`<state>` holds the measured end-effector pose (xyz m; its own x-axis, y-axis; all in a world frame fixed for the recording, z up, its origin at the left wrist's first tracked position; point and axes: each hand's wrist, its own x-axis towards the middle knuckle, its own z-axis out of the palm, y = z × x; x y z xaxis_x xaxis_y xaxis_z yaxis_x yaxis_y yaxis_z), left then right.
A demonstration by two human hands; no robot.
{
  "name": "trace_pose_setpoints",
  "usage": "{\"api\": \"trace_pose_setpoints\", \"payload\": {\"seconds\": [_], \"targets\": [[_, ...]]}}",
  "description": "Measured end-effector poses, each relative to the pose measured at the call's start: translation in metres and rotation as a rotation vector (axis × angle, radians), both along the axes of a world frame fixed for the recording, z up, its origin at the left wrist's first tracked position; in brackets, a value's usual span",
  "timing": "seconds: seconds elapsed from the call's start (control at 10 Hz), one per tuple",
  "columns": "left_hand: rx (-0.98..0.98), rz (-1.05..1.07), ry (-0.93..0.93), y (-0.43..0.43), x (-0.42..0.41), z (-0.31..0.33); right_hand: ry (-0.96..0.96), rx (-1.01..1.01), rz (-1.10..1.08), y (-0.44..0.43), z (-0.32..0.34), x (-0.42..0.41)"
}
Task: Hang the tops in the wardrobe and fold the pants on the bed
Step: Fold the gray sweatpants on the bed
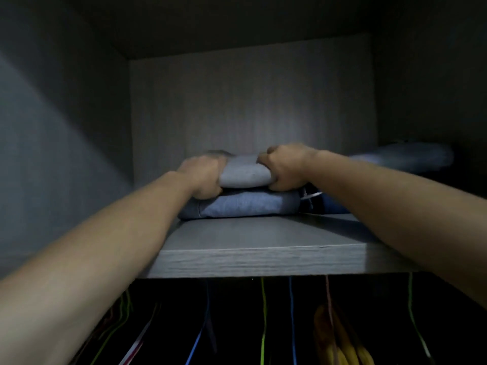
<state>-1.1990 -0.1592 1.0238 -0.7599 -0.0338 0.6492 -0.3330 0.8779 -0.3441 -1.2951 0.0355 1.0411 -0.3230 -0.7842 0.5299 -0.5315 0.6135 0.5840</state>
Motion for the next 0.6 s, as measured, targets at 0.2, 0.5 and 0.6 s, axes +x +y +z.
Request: {"api": "trace_pose_setpoints", "payload": {"seconds": [0.2, 0.5, 0.6], "targets": [[0.076, -0.082, -0.023, -0.001, 0.007, 0.008, -0.126, -0.065, 0.038, 0.004, 0.002, 0.007], [0.071, -0.051, -0.106, 0.019, 0.045, -0.007, -0.097, -0.096, 0.015, 0.035, -0.018, 0.049], [0.037, -0.078, -0.029, 0.038, 0.077, -0.023, -0.098, -0.202, 0.032, 0.063, -0.036, 0.080]]}}
